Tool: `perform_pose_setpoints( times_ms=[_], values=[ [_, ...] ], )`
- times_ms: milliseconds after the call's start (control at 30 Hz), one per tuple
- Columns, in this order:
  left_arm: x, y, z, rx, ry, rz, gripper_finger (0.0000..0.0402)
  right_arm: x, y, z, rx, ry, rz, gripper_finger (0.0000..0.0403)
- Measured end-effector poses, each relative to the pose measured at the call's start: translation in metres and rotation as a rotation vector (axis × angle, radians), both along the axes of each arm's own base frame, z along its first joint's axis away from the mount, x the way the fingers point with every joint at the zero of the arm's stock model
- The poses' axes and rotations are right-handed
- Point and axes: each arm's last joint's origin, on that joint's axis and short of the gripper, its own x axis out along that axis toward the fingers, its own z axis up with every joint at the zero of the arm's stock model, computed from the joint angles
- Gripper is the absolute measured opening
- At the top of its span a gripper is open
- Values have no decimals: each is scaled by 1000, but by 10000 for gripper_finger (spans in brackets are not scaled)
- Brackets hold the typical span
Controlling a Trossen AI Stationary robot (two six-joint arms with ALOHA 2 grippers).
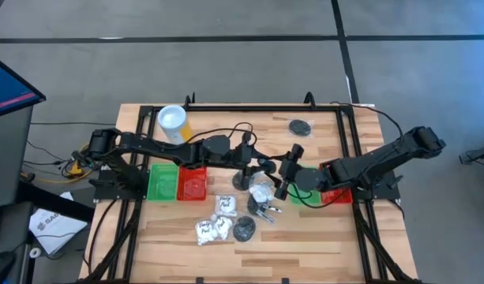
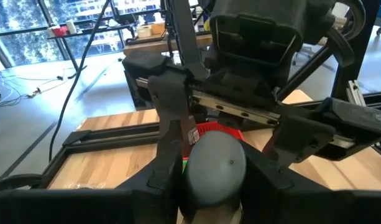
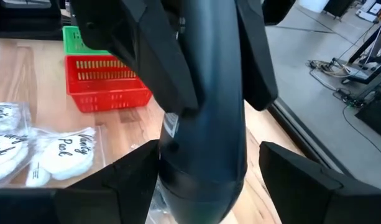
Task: Pick & Place Travel size toiletries
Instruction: Put the gray deodorant into the right red bin
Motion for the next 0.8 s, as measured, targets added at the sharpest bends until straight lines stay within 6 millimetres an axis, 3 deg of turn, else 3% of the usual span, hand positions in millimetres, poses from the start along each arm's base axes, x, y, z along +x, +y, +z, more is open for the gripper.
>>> perform_pose_setpoints(
  times_ms=[300,533,800],
  values=[
    [0,0,1,-1,-7,-8,112,3,-8,0,28,4,10,258],
    [0,0,1,1,-10,-6,110,5,-13,0,48,8,18,186],
    [0,0,1,0,-10,-7,107,5,-13,0,48,8,17,184]
  ],
)
